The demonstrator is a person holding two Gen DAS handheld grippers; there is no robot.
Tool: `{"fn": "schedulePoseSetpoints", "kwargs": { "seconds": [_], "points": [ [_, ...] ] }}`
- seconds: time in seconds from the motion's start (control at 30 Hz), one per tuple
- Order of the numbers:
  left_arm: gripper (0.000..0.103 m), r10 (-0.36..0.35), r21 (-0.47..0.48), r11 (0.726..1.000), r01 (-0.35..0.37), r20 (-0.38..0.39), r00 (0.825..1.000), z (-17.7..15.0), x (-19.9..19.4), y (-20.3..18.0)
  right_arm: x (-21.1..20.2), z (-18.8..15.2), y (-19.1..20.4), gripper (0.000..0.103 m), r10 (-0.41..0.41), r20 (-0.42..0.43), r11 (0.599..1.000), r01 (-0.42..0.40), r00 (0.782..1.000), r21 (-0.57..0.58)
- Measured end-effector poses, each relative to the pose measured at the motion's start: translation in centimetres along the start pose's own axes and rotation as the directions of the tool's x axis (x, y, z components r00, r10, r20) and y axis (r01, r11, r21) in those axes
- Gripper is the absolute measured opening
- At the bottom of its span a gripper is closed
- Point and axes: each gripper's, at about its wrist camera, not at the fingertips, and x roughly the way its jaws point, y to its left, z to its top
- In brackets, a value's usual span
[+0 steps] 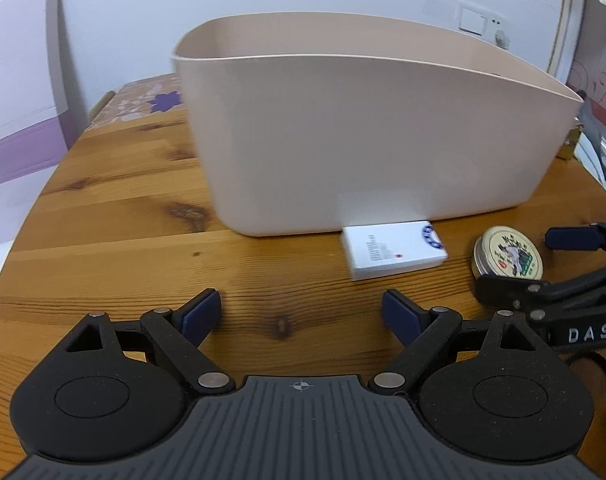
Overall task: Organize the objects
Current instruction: 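Grasp the white card box with the left tool while the right tool grasps the round tin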
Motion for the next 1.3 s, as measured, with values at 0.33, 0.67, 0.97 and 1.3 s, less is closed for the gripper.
{"fn": "schedulePoseSetpoints", "kwargs": {
  "seconds": [0.33, 0.67, 0.97, 1.3],
  "points": [
    [0.089, -0.036, -0.002, 0.999, 0.036, -0.004, 0.999, 0.6, 0.2, -2.7, -1.0, -0.9, -2.7, 0.103, -0.003, 0.004, 1.000, 0.002, 1.000, 0.017],
    [0.089, -0.035, -0.031, 0.999, 0.034, -0.012, 0.999, 1.7, 1.4, -4.5, -0.7, -0.7, -3.6, 0.103, 0.019, 0.010, 1.000, -0.019, 1.000, 0.012],
    [0.090, 0.009, -0.017, 1.000, -0.009, -0.003, 1.000, 2.4, 2.4, -6.0, -0.6, -0.7, -4.3, 0.103, 0.029, 0.014, 1.000, -0.029, 0.999, 0.001],
    [0.088, 0.045, -0.024, 0.999, -0.044, 0.026, 0.999, 2.4, 2.9, -5.8, 0.1, -0.2, -4.3, 0.103, 0.020, 0.031, 1.000, -0.020, 0.999, 0.013]
  ]
}}
